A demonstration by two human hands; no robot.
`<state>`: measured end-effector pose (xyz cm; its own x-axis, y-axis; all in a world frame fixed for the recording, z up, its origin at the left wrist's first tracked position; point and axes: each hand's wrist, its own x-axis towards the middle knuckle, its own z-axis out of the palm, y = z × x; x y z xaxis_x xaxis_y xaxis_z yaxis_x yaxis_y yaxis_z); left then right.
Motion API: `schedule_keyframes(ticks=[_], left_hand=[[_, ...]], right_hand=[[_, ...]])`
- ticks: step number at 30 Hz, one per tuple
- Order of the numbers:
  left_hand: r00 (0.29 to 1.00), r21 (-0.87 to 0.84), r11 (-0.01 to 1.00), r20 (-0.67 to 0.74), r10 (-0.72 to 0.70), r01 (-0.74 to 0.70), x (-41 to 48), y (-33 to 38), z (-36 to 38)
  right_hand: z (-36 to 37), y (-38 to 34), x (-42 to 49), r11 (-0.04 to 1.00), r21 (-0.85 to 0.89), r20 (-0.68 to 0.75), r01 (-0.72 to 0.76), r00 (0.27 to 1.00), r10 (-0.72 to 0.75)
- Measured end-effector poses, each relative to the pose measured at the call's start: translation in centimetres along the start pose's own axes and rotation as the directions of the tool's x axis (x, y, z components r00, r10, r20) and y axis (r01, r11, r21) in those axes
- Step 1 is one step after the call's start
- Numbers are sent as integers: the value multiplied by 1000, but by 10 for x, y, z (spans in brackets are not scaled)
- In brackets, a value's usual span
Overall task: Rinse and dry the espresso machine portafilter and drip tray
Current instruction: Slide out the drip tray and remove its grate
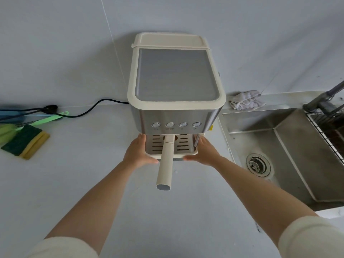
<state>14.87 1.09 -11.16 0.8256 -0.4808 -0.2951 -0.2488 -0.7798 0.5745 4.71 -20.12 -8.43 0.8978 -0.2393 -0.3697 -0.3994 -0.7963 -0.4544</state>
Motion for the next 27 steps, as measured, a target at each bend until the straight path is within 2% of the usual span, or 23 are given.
schedule_keyframes(ticks=[3,8,15,20,27], left_hand=[[1000,20,1000,23,4,-4,3,-3,1],[999,-92,996,33,22,-19,0,-2,2],[1000,-149,989,30,8,-3,-4,-1,0],[999,-115,993,44,-14,19,-19,1,0],[1000,-9,1000,16,25,-25,-44,-3,7]], right_hand=[[2,2,6,999,28,15,-19,1000,19],[6,9,13,991,107,49,-81,996,76],[-6,-2,1,984,176,36,-35,999,29],[-7,-3,-16,978,208,25,6,1000,-12],[-3,-11,-49,971,228,6,74,997,-77]])
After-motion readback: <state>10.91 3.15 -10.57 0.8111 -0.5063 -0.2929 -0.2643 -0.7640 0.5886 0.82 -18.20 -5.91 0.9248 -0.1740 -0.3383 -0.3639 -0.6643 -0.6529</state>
